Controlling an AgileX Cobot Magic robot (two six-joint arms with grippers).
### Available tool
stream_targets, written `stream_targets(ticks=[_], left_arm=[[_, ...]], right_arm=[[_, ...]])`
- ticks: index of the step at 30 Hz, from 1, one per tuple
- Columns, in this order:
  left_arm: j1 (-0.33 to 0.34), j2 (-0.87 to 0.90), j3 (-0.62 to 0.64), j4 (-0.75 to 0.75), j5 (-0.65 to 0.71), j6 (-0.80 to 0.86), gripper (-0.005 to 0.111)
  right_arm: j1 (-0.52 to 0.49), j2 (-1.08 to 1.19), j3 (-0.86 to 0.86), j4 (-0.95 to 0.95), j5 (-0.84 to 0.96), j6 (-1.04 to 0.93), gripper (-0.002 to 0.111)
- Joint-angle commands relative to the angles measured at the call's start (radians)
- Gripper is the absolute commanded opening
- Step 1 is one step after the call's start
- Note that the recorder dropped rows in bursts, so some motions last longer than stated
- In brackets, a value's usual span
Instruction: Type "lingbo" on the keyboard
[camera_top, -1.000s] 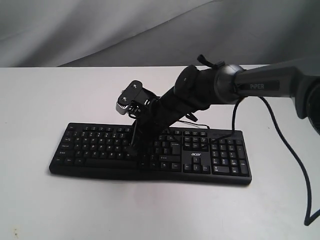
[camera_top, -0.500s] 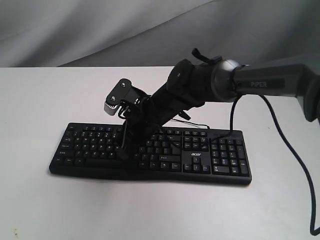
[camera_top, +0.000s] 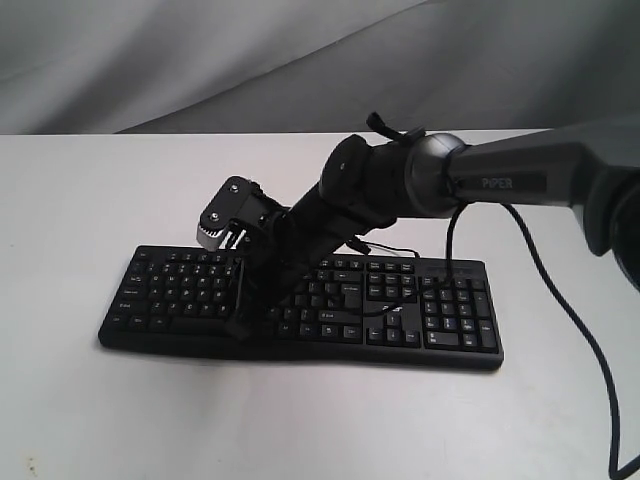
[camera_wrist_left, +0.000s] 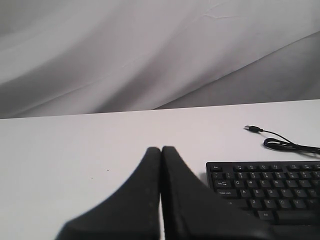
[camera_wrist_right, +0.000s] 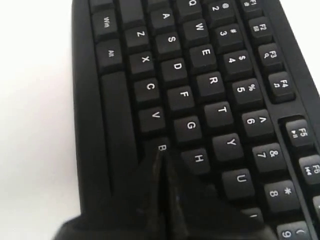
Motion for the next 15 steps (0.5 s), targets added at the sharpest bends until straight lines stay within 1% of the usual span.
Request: stream_targets(ticks=[1, 7, 10, 13, 15], left_arm=[[-0.005, -0.005, 0.005, 0.000, -0.006, -0.002, 0.001], [-0.005, -0.005, 0.005, 0.000, -0.006, -0.002, 0.001], [-0.005, -0.005, 0.005, 0.000, -0.006, -0.002, 0.001], [-0.005, -0.005, 0.005, 0.000, -0.006, -0.002, 0.001], [-0.005, -0.005, 0.005, 0.000, -0.006, -0.002, 0.001]], right_arm=[[0.004, 0.001, -0.005, 0.003, -0.006, -0.003, 0.000], [0.004, 0.032, -0.005, 0.006, -0.017, -0.003, 0.000], [0.004, 0.007, -0.005, 0.000, -0.023, -0.001, 0.000], [0.008, -0.028, -0.005, 0.014, -0.071, -0.004, 0.000], [0.009, -0.014, -0.034, 0.012, -0.059, -0.004, 0.000]])
